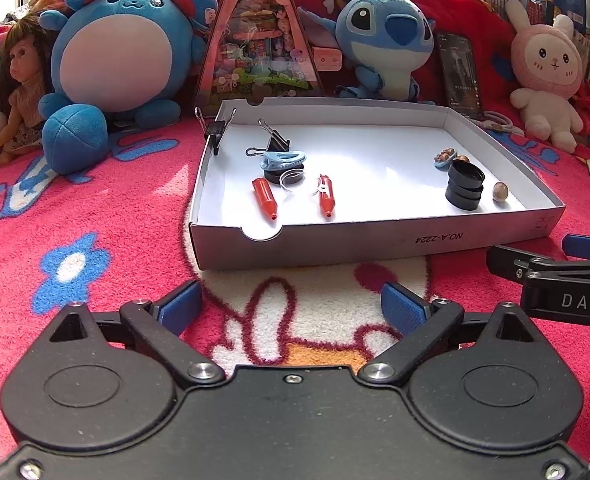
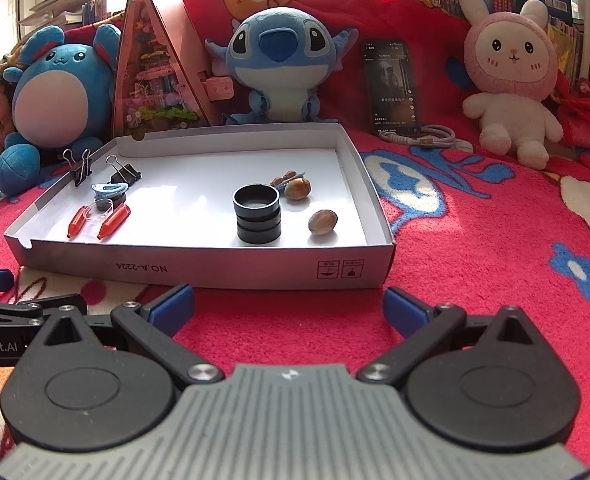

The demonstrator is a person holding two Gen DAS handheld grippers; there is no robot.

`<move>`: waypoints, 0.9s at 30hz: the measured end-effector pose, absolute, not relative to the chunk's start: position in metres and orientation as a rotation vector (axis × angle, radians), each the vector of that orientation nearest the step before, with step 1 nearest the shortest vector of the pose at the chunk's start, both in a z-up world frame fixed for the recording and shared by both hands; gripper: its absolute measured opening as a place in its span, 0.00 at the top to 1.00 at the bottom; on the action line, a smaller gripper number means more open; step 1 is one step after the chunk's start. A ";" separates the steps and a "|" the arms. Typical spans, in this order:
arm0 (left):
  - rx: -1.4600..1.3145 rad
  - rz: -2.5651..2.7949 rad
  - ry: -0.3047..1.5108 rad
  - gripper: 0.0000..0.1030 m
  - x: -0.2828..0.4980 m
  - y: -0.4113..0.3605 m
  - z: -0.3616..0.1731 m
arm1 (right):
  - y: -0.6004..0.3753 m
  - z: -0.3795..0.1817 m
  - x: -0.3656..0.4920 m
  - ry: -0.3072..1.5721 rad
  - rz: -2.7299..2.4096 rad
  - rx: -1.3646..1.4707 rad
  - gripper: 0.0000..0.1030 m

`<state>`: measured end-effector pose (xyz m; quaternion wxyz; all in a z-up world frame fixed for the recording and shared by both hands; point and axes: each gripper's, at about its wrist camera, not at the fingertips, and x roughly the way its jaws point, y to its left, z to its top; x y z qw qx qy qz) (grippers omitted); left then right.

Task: Organize rigid objects

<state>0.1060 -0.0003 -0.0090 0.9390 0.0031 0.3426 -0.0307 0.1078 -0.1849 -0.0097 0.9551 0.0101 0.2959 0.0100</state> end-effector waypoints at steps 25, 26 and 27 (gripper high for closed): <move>0.011 -0.045 0.673 0.00 0.109 -0.001 -0.016 | -0.179 -0.018 0.114 0.654 -0.006 -0.022 0.00; 0.011 -0.045 0.673 0.00 0.109 -0.001 -0.016 | -0.179 -0.018 0.114 0.654 -0.006 -0.022 0.00; 0.011 -0.045 0.673 0.00 0.109 -0.001 -0.016 | -0.179 -0.018 0.114 0.654 -0.006 -0.022 0.00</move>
